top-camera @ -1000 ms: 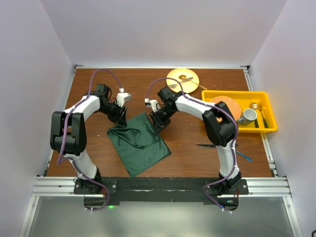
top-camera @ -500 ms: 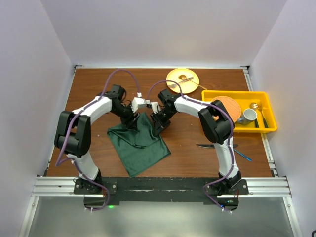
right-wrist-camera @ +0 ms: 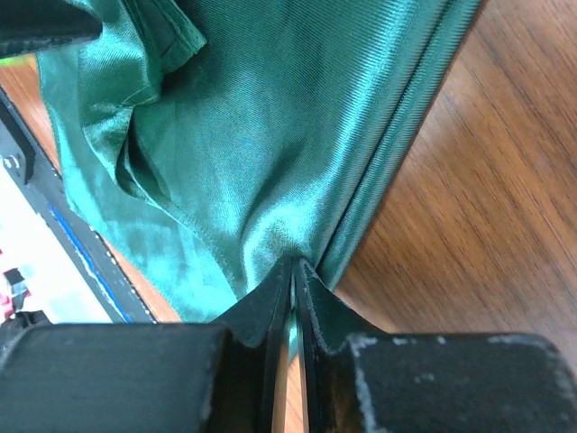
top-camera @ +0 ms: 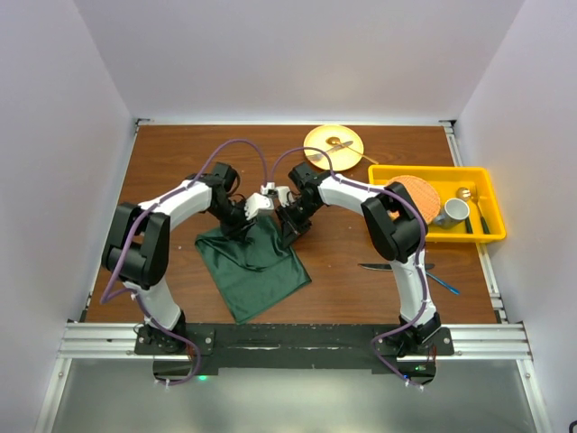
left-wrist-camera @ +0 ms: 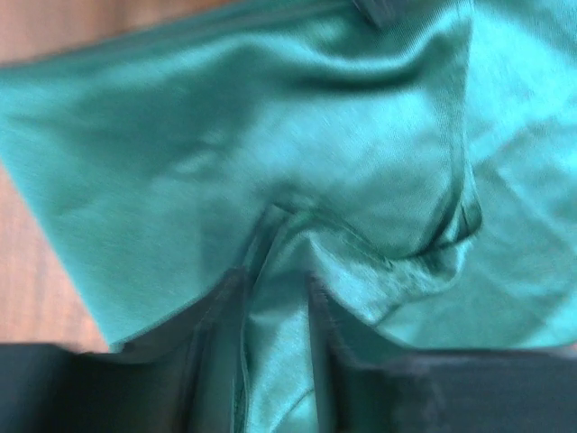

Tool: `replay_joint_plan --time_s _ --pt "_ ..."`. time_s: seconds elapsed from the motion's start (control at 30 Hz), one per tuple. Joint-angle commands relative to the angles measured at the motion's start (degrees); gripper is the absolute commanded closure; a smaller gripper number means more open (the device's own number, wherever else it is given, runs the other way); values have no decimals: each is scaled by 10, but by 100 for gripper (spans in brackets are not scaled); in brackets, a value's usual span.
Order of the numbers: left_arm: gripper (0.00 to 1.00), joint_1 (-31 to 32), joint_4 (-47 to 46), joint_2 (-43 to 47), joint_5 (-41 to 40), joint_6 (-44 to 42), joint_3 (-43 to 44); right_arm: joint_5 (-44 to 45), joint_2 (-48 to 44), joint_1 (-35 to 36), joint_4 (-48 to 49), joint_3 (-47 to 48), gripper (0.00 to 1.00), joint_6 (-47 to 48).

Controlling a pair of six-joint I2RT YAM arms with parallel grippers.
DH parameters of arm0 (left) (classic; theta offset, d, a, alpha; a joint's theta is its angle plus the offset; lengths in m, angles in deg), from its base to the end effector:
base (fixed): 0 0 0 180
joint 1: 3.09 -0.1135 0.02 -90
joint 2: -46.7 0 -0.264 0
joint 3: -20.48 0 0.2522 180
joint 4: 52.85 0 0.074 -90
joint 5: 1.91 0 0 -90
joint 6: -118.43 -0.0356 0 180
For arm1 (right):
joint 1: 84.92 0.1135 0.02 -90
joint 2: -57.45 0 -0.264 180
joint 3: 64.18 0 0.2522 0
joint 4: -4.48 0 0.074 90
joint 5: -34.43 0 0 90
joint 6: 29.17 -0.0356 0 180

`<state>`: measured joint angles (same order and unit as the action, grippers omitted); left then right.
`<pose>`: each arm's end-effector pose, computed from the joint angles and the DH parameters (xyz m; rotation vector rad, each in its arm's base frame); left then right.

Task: Fold the napkin into a case and place the utensils inside
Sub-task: Smooth out the square-folded napkin at the center of the board.

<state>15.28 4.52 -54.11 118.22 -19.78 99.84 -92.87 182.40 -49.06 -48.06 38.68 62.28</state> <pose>0.3024 -0.1192 0.1778 1.5697 2.2586 -0.6458 0.3375 0.2706 0.1364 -1.0526 2.7051 1.0506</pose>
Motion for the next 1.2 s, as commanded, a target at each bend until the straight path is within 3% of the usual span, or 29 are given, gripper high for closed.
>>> replay_joint_plan --time_s 0.0,0.2,0.4,0.5,0.53,0.6,0.7,0.8,0.97,1.17 --pt "75 -2 66 42 -22 -59 -26 23 25 -1 13 -11 90 0" --pt "100 -2 95 131 -48 -91 -76 32 28 -2 13 -14 90 2" --pt "100 -2 148 209 -83 -167 -153 35 28 -2 12 -15 91 4" --pt "88 -4 187 230 -131 -228 -194 36 25 -2 10 -13 91 5" --pt "78 -6 191 235 -144 -243 -201 37 24 -3 11 -13 91 5" --pt "69 -31 205 244 -154 -259 -193 37 24 -3 9 -13 91 5" --pt "56 -87 222 234 -98 -275 -119 37 27 -2 9 -10 91 4" --pt "36 -112 234 196 -15 -251 -44 37 28 -2 8 -9 91 4" --pt "28 -112 124 146 55 -170 7 40 26 -2 7 -10 91 5" --pt "21 -92 70 66 69 -122 48 40 20 -3 6 -14 91 5"
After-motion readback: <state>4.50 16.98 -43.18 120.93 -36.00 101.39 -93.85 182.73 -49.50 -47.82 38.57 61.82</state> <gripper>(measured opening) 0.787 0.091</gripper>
